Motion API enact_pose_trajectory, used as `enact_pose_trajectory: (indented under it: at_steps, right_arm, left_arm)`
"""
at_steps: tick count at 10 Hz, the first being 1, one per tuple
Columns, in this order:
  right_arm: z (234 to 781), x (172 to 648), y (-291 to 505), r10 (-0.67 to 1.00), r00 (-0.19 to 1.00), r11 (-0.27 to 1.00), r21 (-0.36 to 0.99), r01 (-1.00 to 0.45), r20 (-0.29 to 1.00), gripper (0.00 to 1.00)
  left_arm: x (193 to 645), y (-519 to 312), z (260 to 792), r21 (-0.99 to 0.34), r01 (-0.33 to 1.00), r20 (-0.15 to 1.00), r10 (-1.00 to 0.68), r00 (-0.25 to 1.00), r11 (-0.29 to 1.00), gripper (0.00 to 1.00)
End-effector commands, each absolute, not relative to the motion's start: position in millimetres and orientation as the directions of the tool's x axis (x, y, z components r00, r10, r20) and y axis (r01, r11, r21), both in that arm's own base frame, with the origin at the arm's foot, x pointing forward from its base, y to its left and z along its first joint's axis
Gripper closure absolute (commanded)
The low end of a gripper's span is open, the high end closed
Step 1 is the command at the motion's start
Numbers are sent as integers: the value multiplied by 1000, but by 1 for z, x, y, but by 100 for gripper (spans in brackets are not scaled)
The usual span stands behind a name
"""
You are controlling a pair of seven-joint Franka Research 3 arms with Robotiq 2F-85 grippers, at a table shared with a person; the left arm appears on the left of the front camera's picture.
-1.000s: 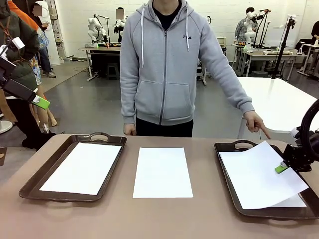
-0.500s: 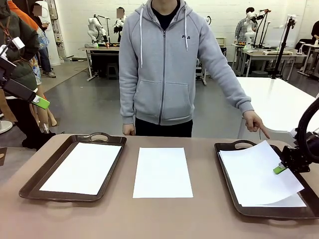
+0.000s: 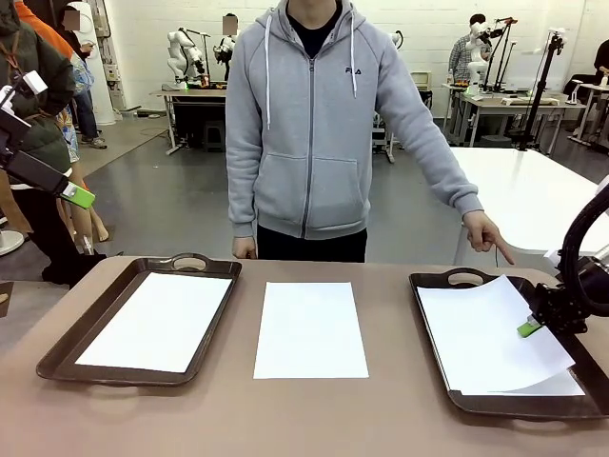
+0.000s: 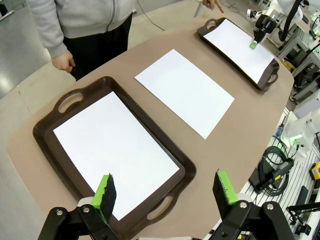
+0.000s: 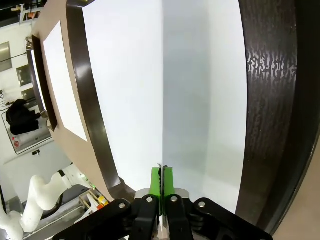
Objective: Sort the A4 documents.
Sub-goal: Place the A4 Paper in the designated Handle tray.
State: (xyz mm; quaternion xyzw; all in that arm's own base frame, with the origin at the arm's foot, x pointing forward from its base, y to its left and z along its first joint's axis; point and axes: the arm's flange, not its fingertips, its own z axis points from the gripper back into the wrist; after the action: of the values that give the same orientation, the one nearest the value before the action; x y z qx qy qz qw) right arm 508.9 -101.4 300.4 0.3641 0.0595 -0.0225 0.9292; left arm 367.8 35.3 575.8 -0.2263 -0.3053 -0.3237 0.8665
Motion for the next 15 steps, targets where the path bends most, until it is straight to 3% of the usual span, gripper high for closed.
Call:
enact_pose_trajectory:
  at_steps: [1,2,3,4,5,6,7,8,9,10,14,15]
  right_arm:
    - [308,512,-99,-12,990,763,639,100,-140,82]
    - [309,511,-100,-18,990,771,628,101,-137,68]
    - [309,511,-101,-21,990,782,614,104,-141,65]
    - [311,509,-103,-34,990,803,586,109,-138,50]
    - [315,507,-107,-49,989,823,555,117,-136,48]
    - [319,505,-110,-62,989,843,524,124,-134,33]
    - [323,503,-113,-77,989,856,499,132,-129,31]
    - [327,500,-116,-90,989,860,492,138,-120,16]
    - [330,497,-117,-99,989,859,492,143,-115,13]
    - [331,497,-118,-105,989,854,499,145,-107,0]
    - [330,502,-117,-149,989,801,584,132,-19,0]
    - [333,502,-121,-95,991,836,533,132,-96,0]
  left_arm:
    - [367,34,576,-191,697,674,-424,605,691,0]
    - [367,34,576,-191,697,674,-424,605,691,0]
    - [367,34,576,-191,697,674,-424,605,691,0]
    - [367,34,576,-191,697,674,-424,605,691,0]
    - [367,34,576,-191,697,674,-424,605,691,0]
    - [367,34,576,-191,697,674,-424,605,691,0]
    - [367,34,576,-191,697,674,-424,605,691,0]
    - [367,34,576,-191,697,674,-424,605,691,0]
    - [367,34,576,-191,697,674,-424,605,691,0]
    - [367,34,576,-191,697,674,-424,605,691,0]
    - [367,34,576,-191,697,674,-424,605,691,0]
    - [367,34,576,-191,697,674,-424,605,691,0]
